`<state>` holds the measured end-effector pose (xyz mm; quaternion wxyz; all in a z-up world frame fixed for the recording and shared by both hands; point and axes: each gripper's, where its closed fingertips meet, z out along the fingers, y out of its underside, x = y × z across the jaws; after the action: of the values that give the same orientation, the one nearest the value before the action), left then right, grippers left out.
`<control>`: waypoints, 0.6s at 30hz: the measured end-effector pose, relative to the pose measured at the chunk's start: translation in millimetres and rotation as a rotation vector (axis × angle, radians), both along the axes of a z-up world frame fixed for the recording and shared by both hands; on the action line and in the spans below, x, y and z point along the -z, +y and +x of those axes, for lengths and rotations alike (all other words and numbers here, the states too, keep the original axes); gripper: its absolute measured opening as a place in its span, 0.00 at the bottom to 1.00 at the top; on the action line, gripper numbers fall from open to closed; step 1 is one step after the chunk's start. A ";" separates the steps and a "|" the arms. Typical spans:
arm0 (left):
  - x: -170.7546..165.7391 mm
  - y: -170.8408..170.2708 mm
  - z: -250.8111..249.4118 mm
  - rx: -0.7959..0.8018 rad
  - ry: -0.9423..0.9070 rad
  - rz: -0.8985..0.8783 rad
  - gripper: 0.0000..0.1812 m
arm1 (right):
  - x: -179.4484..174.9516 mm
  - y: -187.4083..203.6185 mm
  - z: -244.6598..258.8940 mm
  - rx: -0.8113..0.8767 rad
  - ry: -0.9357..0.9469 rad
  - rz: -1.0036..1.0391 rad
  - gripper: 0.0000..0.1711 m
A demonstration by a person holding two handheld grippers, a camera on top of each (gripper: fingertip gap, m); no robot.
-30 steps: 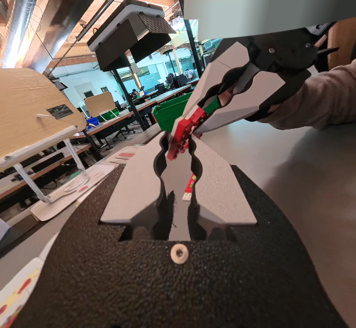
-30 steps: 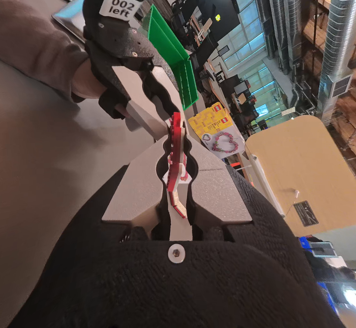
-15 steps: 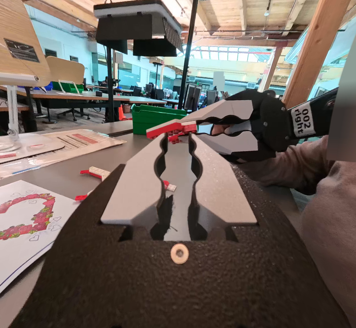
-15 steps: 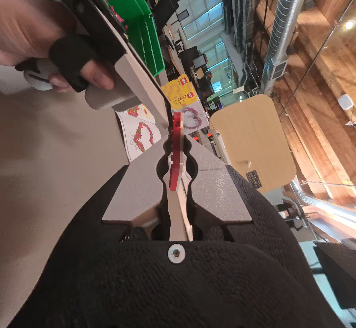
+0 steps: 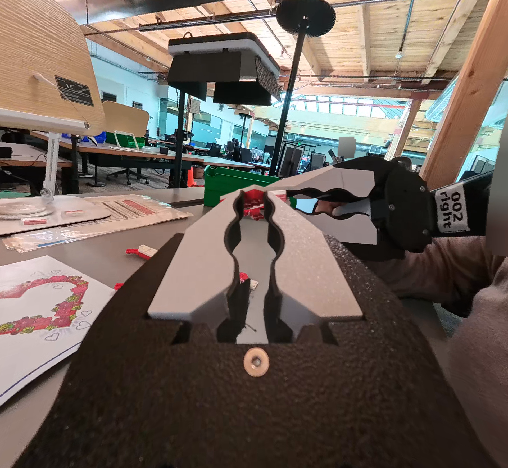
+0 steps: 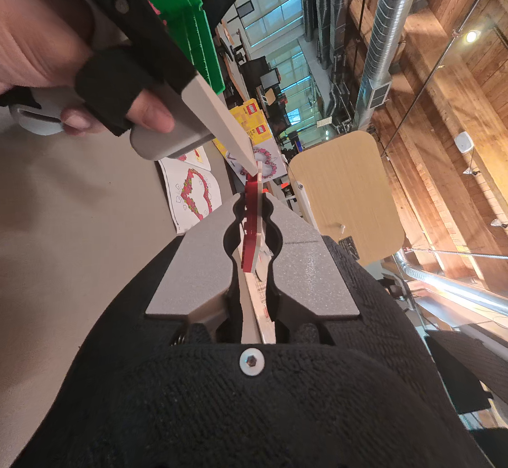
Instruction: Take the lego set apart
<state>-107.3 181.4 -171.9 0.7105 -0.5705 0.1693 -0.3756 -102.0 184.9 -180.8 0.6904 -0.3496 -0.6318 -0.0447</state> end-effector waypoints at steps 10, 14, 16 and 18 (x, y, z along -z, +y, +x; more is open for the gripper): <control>5.3 4.7 1.0 -0.017 0.015 -0.028 0.05 | 3.7 -1.6 -1.6 -0.012 0.025 -0.053 0.06; 9.9 7.0 0.7 -0.073 0.106 -0.039 0.04 | 5.6 -1.1 -1.7 -0.037 0.050 -0.126 0.06; 11.5 8.6 0.0 -0.085 0.109 -0.055 0.04 | 6.6 0.9 -1.8 -0.044 0.063 -0.163 0.06; 14.9 11.3 -0.5 -0.085 0.107 -0.084 0.04 | 9.3 3.7 -2.0 -0.049 0.071 -0.193 0.06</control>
<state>-107.8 192.7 -186.8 0.6912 -0.6257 0.1665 -0.3209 -104.0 188.6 -190.1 0.6763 -0.4004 -0.6166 0.0455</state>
